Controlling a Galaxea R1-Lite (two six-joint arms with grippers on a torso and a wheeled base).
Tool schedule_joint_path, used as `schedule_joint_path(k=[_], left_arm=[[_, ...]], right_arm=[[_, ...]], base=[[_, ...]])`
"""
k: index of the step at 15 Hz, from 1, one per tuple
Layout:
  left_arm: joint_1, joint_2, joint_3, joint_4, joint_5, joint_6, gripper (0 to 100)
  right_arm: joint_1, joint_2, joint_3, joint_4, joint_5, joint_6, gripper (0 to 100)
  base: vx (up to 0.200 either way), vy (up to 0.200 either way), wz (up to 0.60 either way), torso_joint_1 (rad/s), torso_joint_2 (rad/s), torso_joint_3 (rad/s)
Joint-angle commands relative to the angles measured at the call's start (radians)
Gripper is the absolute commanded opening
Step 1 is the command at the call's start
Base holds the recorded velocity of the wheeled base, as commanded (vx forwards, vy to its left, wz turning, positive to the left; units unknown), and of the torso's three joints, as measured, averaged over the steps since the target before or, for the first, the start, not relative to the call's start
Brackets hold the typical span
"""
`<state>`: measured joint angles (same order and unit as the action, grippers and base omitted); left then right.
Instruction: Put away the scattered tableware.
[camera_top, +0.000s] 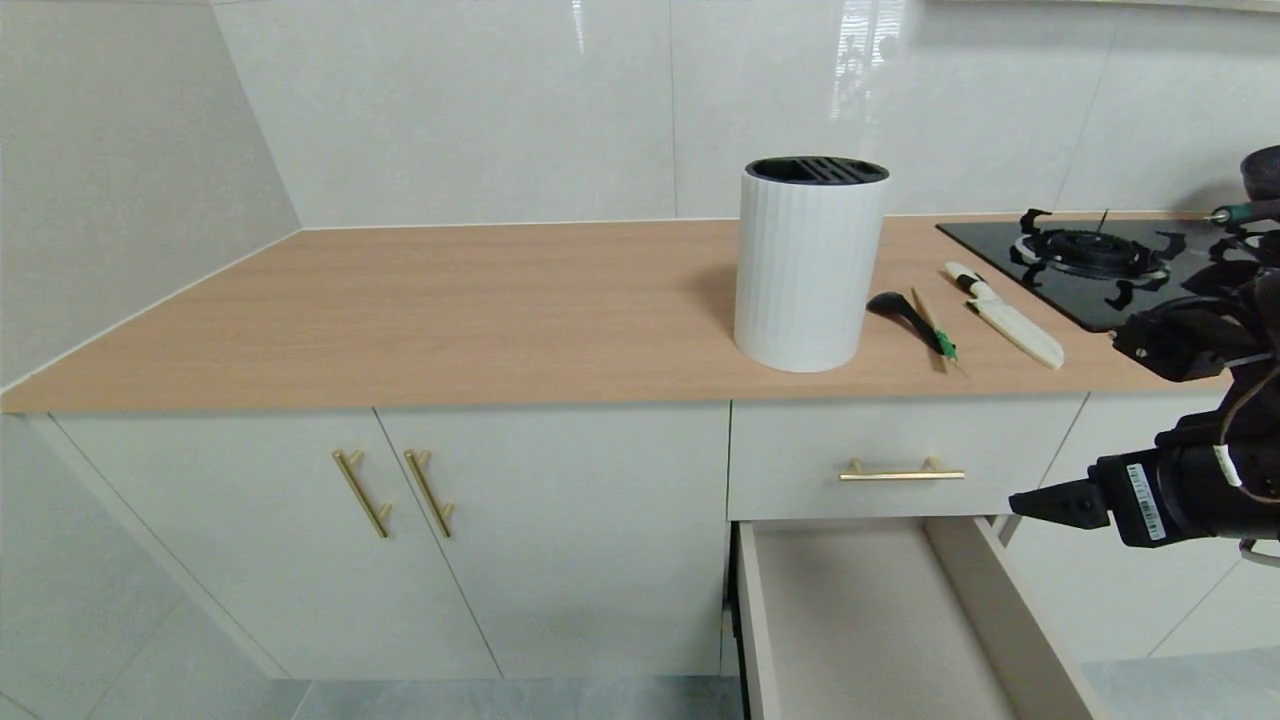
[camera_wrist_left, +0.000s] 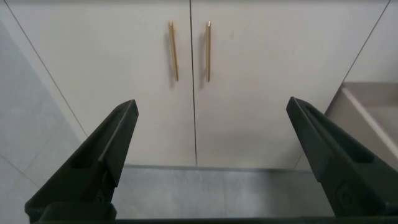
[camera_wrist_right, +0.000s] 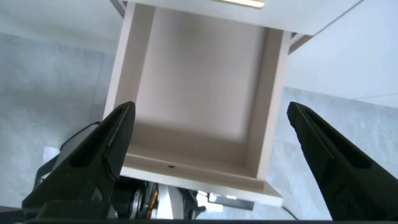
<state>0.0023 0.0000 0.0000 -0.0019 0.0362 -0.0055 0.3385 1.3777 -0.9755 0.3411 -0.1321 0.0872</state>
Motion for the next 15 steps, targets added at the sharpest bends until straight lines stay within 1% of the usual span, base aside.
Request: schedule_joint_path(k=[1,4,5,7,8,10,11,13,15], left_arm=[[0.001,0.000,0.000,0.000,0.001,-0.001,100],[0.001,0.000,0.000,0.000,0.001,-0.001,100],[0.001,0.000,0.000,0.000,0.001,-0.001,100],[0.001,0.000,0.000,0.000,0.001,-0.001,100],[0.001,0.002,0.000,0.000,0.001,-0.001,100],[0.001,0.002,0.000,0.000,0.001,-0.001,100],[0.001,0.002,0.000,0.000,0.001,-0.001,100],[0.001,0.002,0.000,0.000,0.001,-0.001,100],[0.001,0.000,0.000,0.000,0.001,-0.001,100]], right_arm=[[0.000,0.009,0.000,0.001,0.000,0.000,100],[-0.003,0.011,-0.003,-0.002,0.000,0.000,100],[-0.018,0.009,-0.005,-0.016,-0.001,0.000,100],[-0.027,0.006,-0.005,-0.047,-0.001,-0.001,100],[-0.027,0.026,-0.055,-0.079,-0.009,0.000,100],[-0.027,0.136,-0.212,-0.060,-0.018,0.014,100],[-0.030,0.221,-0.321,-0.019,-0.020,0.077,100],[-0.029,0.345,-0.526,0.127,-0.026,0.220,100],[-0.029,0.437,-0.644,0.234,-0.032,0.361,100]], base=[[0.000,0.000,0.00,0.217,-0.47,-0.276],[0.000,0.000,0.00,0.216,-0.49,-0.273],[0.000,0.000,0.00,0.183,-0.40,-0.212],[0.000,0.000,0.00,0.076,-0.19,-0.107],[0.000,0.000,0.00,0.032,-0.08,-0.032],[0.000,0.000,0.00,0.000,0.00,0.000],[0.000,0.000,0.00,0.000,0.00,0.000],[0.000,0.000,0.00,0.000,0.00,0.000],[0.000,0.000,0.00,0.000,0.00,0.000]])
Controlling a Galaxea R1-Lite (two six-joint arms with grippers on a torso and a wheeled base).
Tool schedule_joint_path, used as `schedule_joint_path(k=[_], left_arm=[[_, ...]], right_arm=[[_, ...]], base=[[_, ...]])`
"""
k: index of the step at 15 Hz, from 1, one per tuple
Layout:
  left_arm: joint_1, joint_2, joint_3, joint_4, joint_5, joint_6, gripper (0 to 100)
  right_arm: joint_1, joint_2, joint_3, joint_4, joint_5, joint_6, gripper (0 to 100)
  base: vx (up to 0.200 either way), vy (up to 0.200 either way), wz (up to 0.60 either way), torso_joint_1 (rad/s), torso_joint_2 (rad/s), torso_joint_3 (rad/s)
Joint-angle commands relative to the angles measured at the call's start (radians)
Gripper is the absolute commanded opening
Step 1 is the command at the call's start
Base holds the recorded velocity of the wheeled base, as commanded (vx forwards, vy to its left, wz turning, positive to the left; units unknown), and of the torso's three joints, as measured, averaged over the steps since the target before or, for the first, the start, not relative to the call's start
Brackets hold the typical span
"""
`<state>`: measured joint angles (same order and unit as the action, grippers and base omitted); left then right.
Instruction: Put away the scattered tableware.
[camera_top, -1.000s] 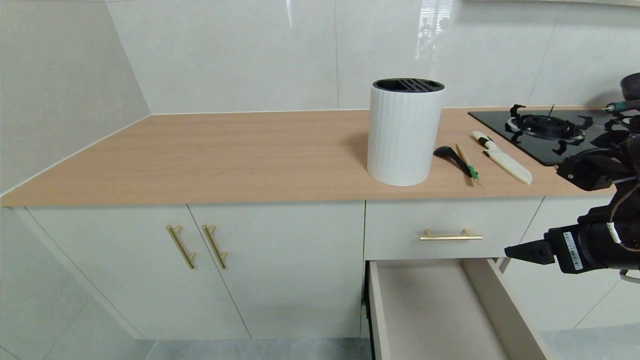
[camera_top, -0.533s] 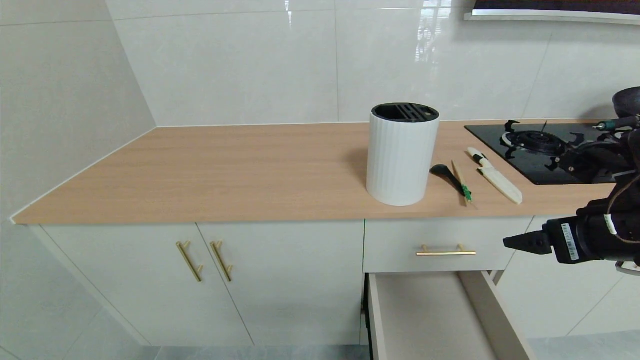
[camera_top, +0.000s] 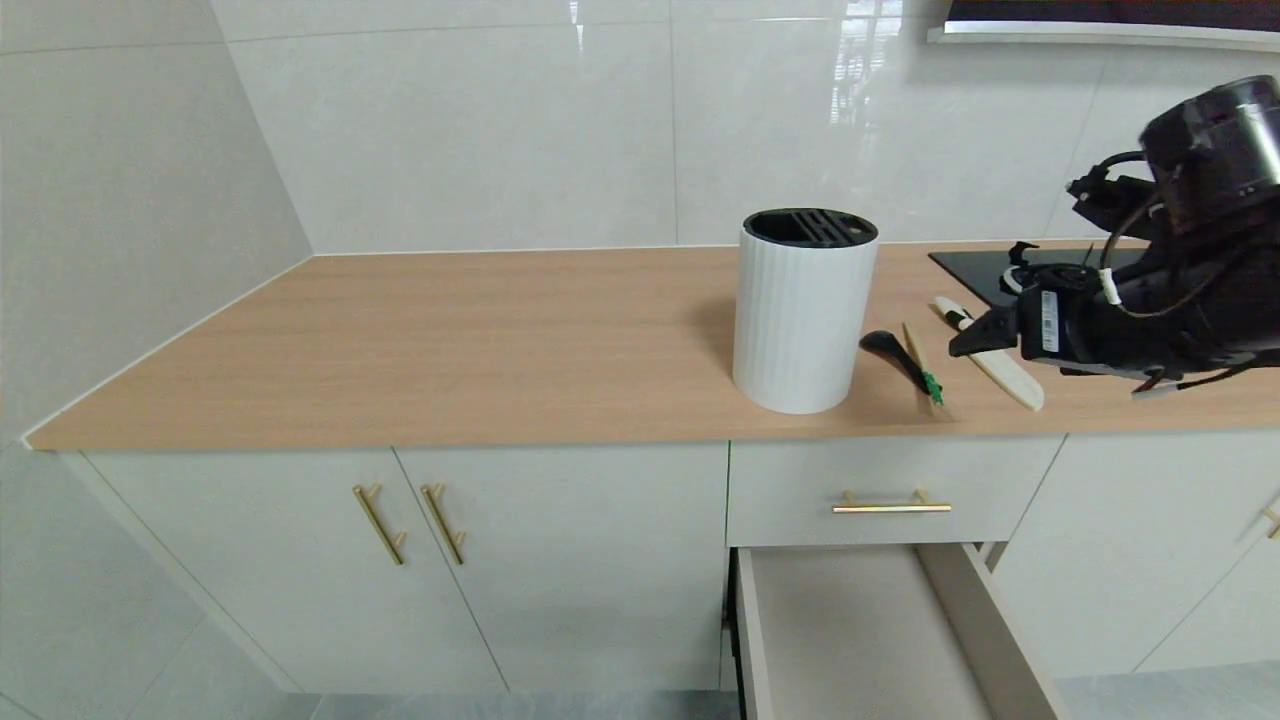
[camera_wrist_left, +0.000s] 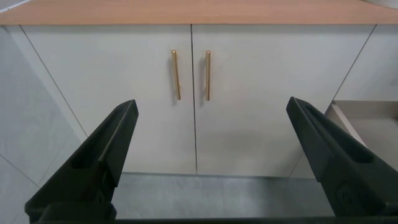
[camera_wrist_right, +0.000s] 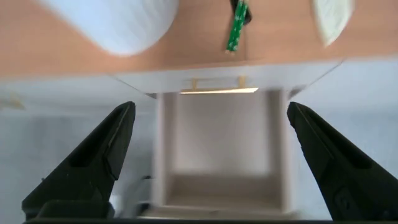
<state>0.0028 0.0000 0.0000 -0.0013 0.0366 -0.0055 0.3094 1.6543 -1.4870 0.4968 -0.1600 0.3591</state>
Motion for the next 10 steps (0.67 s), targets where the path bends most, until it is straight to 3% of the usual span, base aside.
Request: schedule_joint_path(k=[1,5,10], left_arm=[[0.000,0.002,0.000,0.000,0.000,-0.001,100],[0.000,0.000,0.000,0.000,0.000,-0.001,100],[-0.001,0.002,0.000,0.000,0.000,-0.001,100]], right_arm=[[0.005,0.202,-0.147,0.082,-0.041,0.109,100],[0.008,0.315,-0.193,-0.017,-0.162,0.195,100],[-0.012,0.361,-0.231,-0.011,-0.193,0.230,100]], base=[[0.000,0.000,0.00,0.000,0.00,0.000],[0.000,0.000,0.00,0.000,0.00,0.000],[0.000,0.000,0.00,0.000,0.00,0.000]])
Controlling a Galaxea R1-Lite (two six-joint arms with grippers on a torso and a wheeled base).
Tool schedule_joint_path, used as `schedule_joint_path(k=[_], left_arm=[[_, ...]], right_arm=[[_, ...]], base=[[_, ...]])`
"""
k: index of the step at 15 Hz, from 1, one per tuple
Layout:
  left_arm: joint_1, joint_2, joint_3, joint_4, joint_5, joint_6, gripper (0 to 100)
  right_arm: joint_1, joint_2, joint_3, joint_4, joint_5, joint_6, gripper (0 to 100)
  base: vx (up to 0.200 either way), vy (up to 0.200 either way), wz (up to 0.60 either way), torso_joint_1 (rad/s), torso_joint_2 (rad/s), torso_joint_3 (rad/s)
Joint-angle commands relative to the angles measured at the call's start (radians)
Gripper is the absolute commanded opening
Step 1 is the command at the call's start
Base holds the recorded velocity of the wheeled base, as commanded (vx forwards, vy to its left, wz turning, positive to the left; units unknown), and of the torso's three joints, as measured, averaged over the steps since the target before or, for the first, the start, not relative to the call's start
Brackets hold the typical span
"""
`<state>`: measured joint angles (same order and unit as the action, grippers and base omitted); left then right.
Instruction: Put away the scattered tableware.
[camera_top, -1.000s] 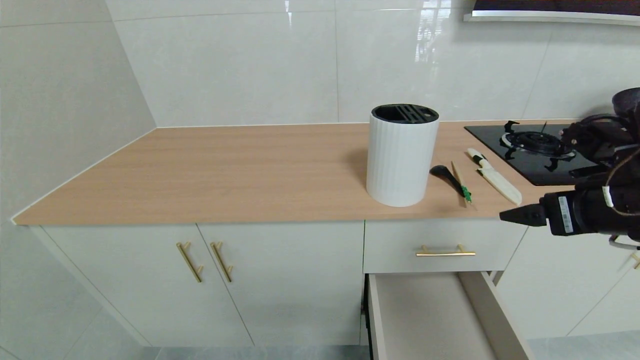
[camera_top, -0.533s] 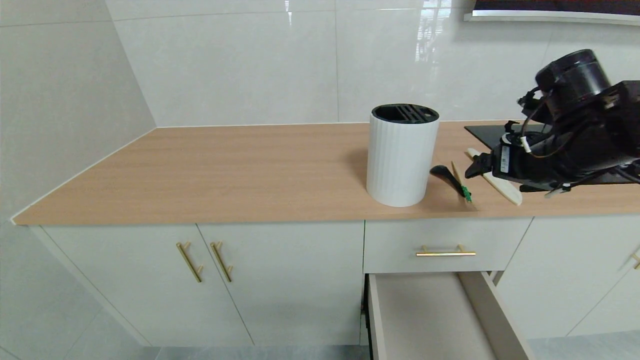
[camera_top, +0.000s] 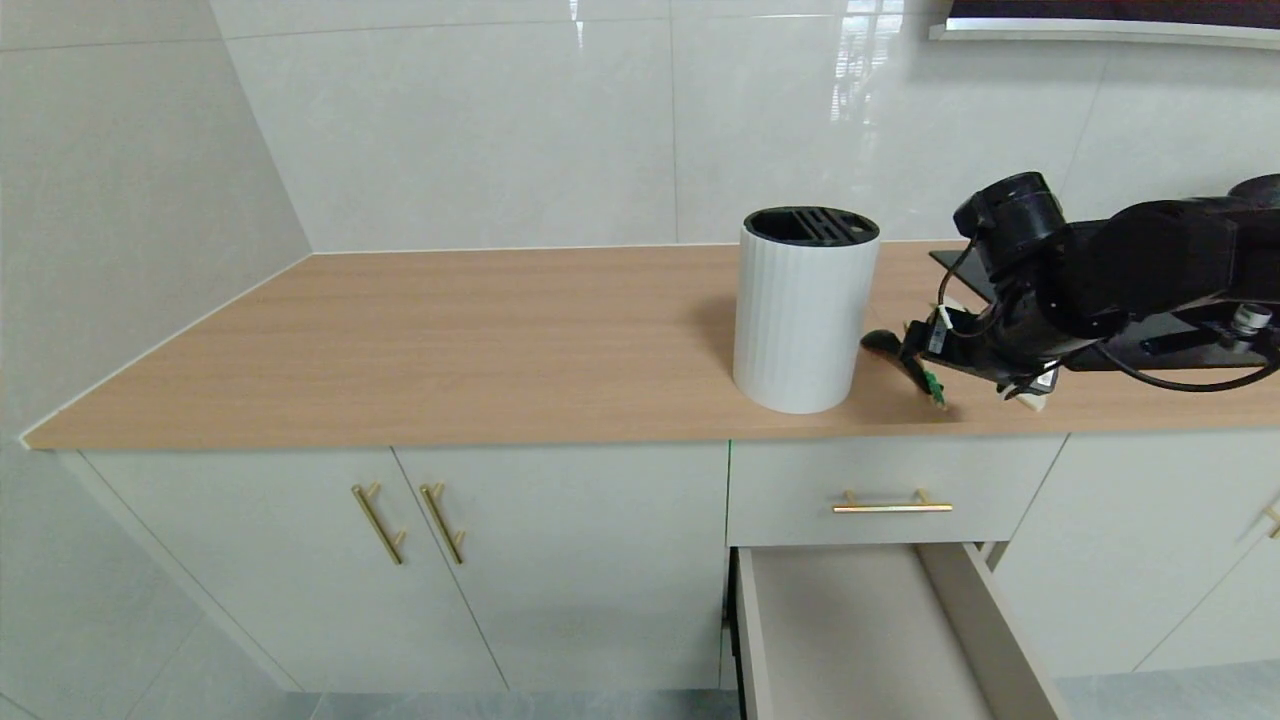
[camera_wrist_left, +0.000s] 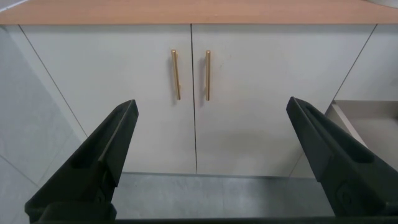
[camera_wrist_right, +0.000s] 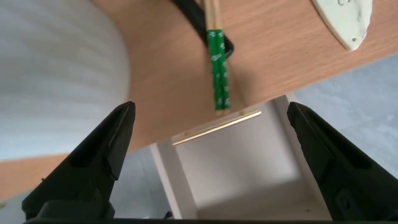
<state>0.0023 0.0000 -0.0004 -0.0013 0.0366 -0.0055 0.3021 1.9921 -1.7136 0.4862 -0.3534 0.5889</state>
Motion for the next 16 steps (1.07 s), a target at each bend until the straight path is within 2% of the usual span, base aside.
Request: schedule_joint_path(k=[1,6,16], left_arm=[[0.001,0.000,0.000,0.000,0.000,-0.001,100],[0.001,0.002,0.000,0.000,0.000,-0.001,100],[0.001,0.000,0.000,0.000,0.000,-0.001,100]], right_arm=[[-0.005,0.039,-0.004,-0.001,-0.001,0.000,100],[-0.037,0.093,-0.040,-0.006,-0.002,0.003,100],[-0.038,0.132,-0.044,-0.044,-0.021,0.005,100]], base=[[0.000,0.000,0.00,0.000,0.00,0.000],[0.000,0.000,0.00,0.000,0.00,0.000],[0.000,0.000,0.00,0.000,0.00,0.000]])
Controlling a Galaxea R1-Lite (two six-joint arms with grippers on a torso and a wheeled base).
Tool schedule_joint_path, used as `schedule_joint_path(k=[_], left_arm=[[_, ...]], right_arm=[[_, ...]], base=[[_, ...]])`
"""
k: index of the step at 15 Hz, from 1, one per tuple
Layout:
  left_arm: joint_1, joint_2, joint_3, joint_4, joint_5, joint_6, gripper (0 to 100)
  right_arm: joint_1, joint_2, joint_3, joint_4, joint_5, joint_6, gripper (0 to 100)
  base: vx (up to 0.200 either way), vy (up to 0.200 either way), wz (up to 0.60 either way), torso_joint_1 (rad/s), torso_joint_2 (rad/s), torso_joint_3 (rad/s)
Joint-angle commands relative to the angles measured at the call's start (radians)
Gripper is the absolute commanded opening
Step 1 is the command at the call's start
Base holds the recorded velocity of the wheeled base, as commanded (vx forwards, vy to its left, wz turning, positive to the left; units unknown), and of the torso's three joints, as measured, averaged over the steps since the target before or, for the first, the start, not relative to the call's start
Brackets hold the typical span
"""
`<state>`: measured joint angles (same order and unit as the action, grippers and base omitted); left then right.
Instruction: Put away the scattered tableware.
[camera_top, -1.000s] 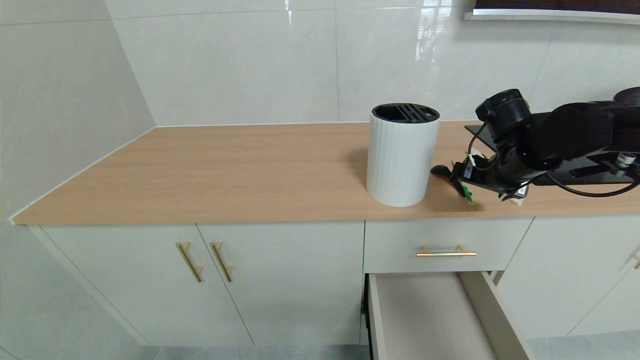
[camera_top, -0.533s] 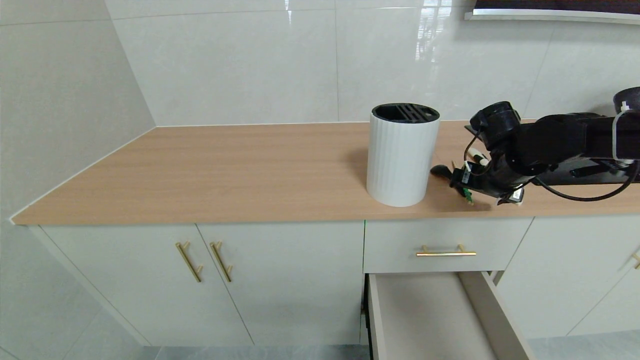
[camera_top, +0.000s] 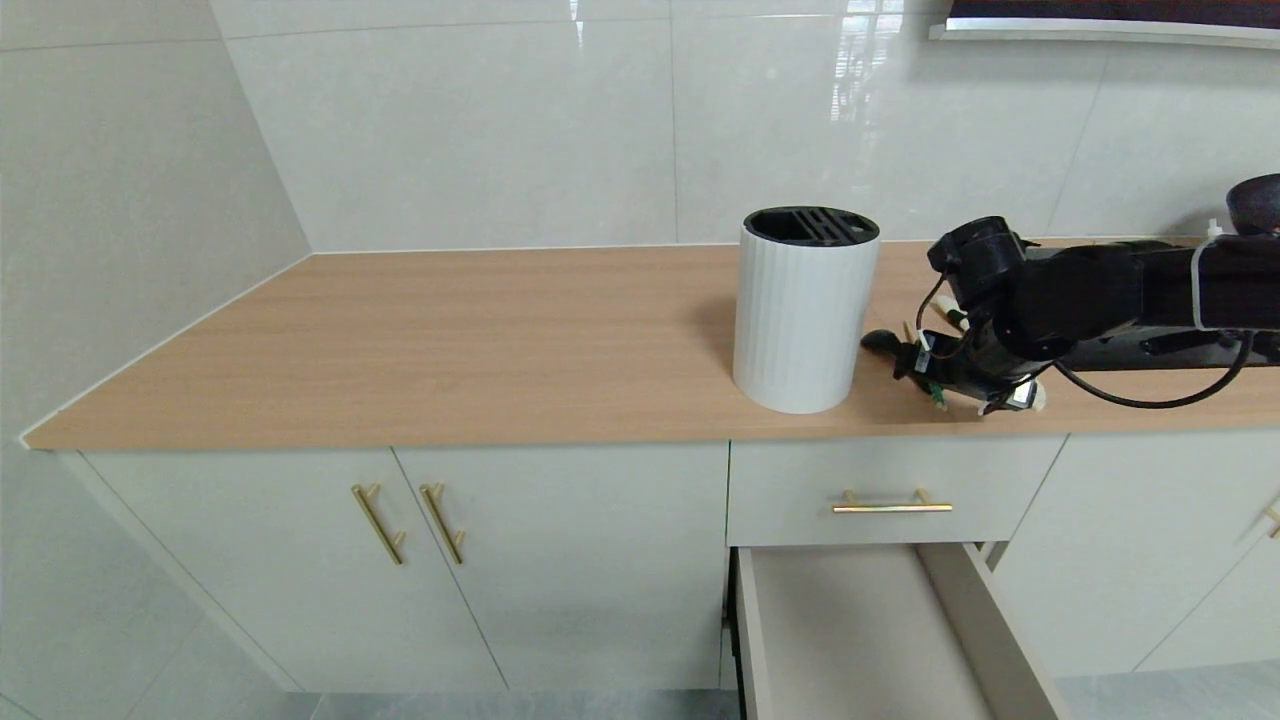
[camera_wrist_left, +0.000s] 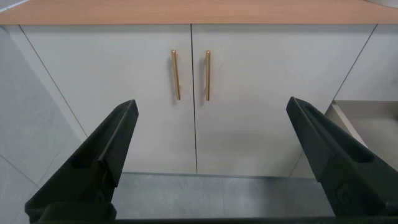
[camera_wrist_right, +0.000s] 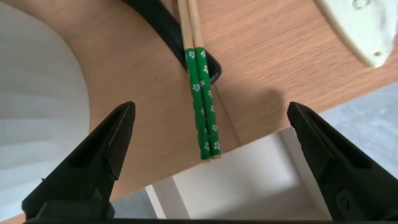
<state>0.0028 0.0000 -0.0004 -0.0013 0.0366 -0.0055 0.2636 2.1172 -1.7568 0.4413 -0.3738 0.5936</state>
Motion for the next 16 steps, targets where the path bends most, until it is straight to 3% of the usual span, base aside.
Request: schedule_joint_path(k=[1,11,12,16], left_arm=[[0.000,0.000,0.000,0.000,0.000,-0.001,100],[0.000,0.002,0.000,0.000,0.000,-0.001,100],[0.000,0.002,0.000,0.000,0.000,-0.001,100],[0.000,0.002,0.000,0.000,0.000,-0.001,100]], right_arm=[[0.000,0.010,-0.001,-0.009,0.000,0.000,100],[0.005,0.026,0.000,-0.019,-0.010,0.000,100],[0.005,0.026,0.000,-0.019,-0.008,0.000,0],[0.006,0.033,0.000,-0.019,-0.010,-0.002,0]], base=[[0.000,0.000,0.00,0.000,0.00,0.000],[0.000,0.000,0.00,0.000,0.00,0.000],[0.000,0.000,0.00,0.000,0.00,0.000],[0.000,0.000,0.00,0.000,0.00,0.000]])
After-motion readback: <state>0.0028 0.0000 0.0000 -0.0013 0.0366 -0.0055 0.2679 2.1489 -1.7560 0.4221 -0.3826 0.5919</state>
